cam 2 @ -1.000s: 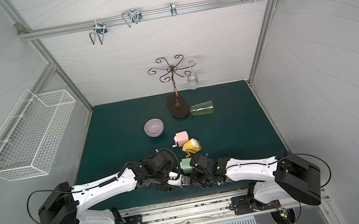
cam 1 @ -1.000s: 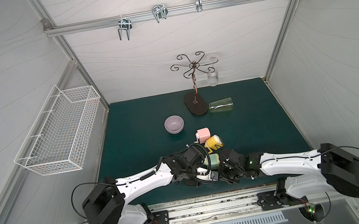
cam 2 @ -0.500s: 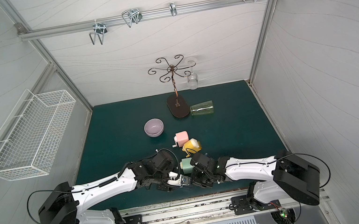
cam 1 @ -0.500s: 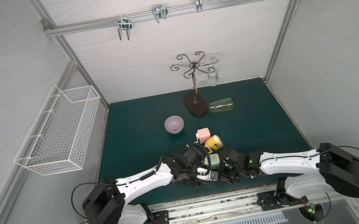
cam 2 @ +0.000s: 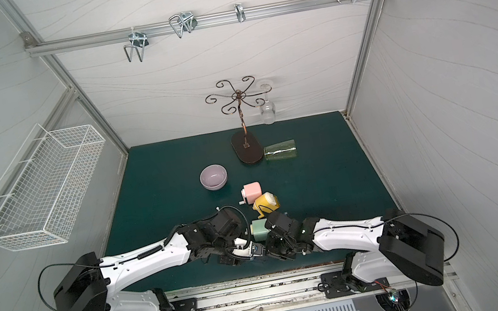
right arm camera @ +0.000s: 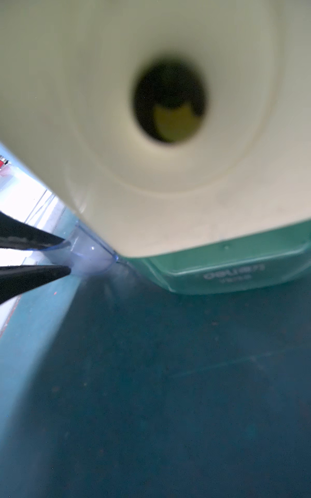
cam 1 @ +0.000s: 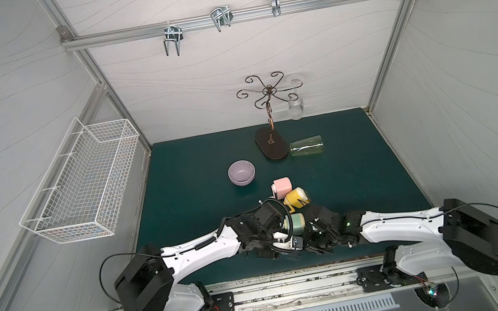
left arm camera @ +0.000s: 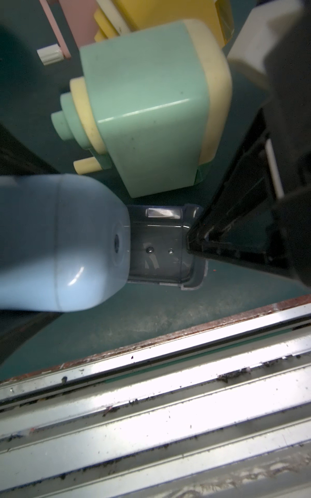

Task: Put the tray back into the pencil sharpener
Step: Close the container of the pencil sharpener.

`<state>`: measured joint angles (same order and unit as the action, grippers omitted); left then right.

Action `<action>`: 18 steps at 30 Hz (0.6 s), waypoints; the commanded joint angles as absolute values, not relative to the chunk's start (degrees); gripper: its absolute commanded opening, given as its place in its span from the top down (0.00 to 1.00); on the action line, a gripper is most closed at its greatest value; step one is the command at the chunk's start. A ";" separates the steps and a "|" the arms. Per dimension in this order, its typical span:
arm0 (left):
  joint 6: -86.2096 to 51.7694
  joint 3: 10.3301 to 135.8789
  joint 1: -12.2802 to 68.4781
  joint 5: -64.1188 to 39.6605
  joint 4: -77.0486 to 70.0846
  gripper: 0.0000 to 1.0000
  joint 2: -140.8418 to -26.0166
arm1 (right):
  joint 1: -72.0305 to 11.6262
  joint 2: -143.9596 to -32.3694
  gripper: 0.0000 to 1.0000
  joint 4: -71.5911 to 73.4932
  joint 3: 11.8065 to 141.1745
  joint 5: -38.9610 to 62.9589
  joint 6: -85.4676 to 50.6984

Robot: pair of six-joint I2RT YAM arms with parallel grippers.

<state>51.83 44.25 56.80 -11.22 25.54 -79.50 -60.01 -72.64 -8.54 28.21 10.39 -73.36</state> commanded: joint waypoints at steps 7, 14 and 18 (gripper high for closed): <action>50.81 45.37 56.72 -14.80 28.28 0.70 -80.69 | -59.90 -75.69 0.76 -12.83 31.84 9.77 -68.94; 50.39 45.20 56.10 -14.58 26.63 0.70 -79.90 | -60.29 -75.89 0.86 -15.44 34.26 9.81 -67.04; 49.87 45.18 55.77 -15.16 26.01 0.70 -79.97 | -60.46 -74.81 0.87 -15.46 34.44 9.94 -66.61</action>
<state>49.84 44.38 56.12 -13.65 25.82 -79.66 -60.03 -76.31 -15.11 33.06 9.87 -67.94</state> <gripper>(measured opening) 0.570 0.133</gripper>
